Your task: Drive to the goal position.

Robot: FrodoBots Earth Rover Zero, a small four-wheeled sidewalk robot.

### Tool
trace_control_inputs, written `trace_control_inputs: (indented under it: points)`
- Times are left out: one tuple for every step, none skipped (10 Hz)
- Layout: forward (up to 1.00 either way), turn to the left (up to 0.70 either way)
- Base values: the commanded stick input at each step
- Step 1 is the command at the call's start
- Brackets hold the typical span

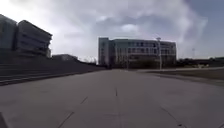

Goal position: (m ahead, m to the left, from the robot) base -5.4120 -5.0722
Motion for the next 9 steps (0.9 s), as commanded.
trace_control_inputs:
  points:
    - [0.00, -0.45]
    - [0.00, -0.45]
    - [0.00, -0.45]
    - [0.00, -0.45]
    - [0.00, -0.45]
    - [0.00, -0.45]
    - [0.00, -0.45]
    - [0.00, -0.45]
    - [0.00, -0.45]
